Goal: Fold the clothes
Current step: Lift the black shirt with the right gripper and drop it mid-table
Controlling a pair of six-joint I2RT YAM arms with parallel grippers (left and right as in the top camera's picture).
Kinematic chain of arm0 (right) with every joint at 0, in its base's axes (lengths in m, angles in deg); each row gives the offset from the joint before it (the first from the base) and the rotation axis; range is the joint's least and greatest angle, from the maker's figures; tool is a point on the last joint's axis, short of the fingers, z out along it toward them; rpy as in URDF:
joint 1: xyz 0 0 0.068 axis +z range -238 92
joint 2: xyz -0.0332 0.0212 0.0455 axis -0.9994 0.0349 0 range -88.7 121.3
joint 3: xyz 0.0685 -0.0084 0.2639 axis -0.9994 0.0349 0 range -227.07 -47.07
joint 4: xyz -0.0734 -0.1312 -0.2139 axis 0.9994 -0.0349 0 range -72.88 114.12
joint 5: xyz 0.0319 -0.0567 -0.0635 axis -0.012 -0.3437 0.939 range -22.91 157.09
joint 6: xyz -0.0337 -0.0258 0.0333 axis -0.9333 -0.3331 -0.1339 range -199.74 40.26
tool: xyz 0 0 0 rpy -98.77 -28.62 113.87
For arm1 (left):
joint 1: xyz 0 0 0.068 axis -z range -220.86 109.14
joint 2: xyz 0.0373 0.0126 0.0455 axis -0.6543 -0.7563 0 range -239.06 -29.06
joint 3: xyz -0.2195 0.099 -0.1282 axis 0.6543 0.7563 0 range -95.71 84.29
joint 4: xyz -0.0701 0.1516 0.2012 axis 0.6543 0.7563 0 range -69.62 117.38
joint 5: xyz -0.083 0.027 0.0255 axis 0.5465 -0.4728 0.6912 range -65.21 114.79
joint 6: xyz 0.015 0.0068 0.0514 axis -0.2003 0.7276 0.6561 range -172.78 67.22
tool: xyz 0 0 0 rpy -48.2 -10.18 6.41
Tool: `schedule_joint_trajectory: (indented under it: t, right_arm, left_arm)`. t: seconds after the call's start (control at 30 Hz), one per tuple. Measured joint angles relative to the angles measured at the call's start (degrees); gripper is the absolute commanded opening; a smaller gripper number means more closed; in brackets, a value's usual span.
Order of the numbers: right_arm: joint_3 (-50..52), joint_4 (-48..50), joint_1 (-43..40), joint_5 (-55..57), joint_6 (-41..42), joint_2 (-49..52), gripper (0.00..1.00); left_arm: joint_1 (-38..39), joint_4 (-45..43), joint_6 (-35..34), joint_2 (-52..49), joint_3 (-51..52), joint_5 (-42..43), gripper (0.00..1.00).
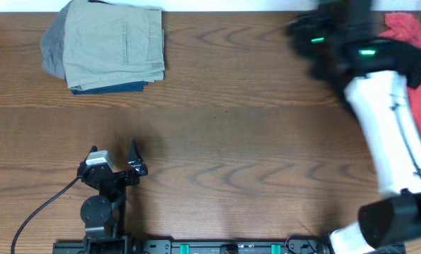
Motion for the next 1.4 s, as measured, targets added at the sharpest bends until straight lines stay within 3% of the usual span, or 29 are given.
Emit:
schedule_joint_trajectory:
  t: [0.27,0.47,0.5,0.57,0.6,0.63,0.67,1.07,1.27,1.4]
  right_arm:
    - [0.0,1.7,23.7,-9.4,0.9,13.0,0.01]
    - [0.1,1.2,32.2,-13.4,1.6,16.0,0.01]
    - [0.0,0.9,32.4,-13.8,1.8,15.9,0.05]
    - [-0.5,-1.1,32.3,-14.2,2.7,15.6,0.4]
    - [-0.9,-2.5,32.0,-14.4,2.8,15.5,0.67]
    - [-1.7,-4.3,31.4,-14.4,3.0,15.4,0.86]
    - [-2.5,-6.2,30.7,-14.4,3.0,15.2,0.99]
    - [-10.2,-37.1,16.5,-10.2,1.1,2.6,0.99]
    - [-10.8,-54.6,8.4,9.9,13.3,-0.8,0.99]
    - [-9.1,-57.5,0.3,18.9,21.2,-0.8,0.99]
  left_arm:
    - [0.0,0.0,0.0,0.0,0.0,0.0,0.98]
    - [0.0,0.0,0.0,0.0,0.0,0.0,0.98]
    - [0.0,0.0,0.0,0.0,0.0,0.0,0.98]
    - [0.0,0.0,0.0,0.0,0.0,0.0,0.98]
    - [0.0,0.0,0.0,0.0,0.0,0.0,0.98]
    - [0.0,0.0,0.0,0.0,0.0,0.0,0.98]
    - [0.0,0.0,0.0,0.0,0.0,0.0,0.98]
    - [0.0,0.0,0.0,0.0,0.0,0.0,0.98]
    - [0.0,0.0,0.0,0.0,0.0,0.0,0.98]
    - [0.0,0.0,0.0,0.0,0.0,0.0,0.98]
